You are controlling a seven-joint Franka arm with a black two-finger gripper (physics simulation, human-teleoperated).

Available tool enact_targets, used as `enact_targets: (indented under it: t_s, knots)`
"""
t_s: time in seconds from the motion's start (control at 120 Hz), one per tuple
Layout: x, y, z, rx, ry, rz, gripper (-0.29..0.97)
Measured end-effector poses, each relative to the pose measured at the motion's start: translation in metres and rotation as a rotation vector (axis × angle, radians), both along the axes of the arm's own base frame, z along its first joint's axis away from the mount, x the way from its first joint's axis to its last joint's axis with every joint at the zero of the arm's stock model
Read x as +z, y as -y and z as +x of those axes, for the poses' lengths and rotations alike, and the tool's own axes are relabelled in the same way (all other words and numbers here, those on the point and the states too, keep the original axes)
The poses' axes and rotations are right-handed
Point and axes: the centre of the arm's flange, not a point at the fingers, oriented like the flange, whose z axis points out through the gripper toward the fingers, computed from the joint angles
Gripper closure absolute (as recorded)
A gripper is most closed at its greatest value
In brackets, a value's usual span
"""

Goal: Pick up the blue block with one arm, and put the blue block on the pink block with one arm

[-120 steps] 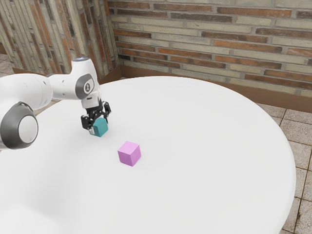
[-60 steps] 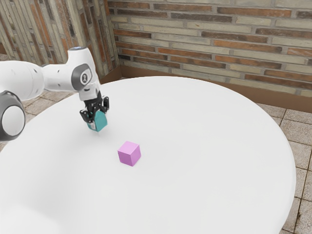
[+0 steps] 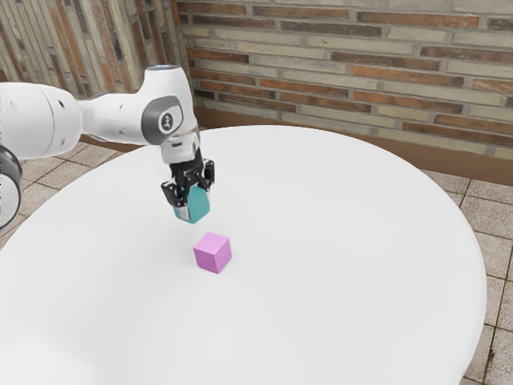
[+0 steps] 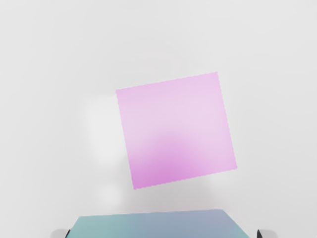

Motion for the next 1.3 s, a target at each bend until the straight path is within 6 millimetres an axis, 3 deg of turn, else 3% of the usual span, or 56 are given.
enact_targets:
  t_s: [0.208,0.433,0.85,1.117,1.225,1.3]
  knots:
    - [-0.018,0.031,0.0,0.041,-0.039,-0.01,0.32]
    - [-0.033,0.044,-0.006,0.109,-0.076,-0.023,0.32]
    - [-0.04,0.061,-0.017,0.165,-0.105,-0.007,0.32]
    - [-0.044,0.056,-0.017,0.199,-0.117,0.001,0.11]
    - [-0.04,0.055,-0.018,0.209,-0.114,0.002,0.07]
    - [-0.004,0.056,-0.031,0.211,-0.076,0.003,0.05]
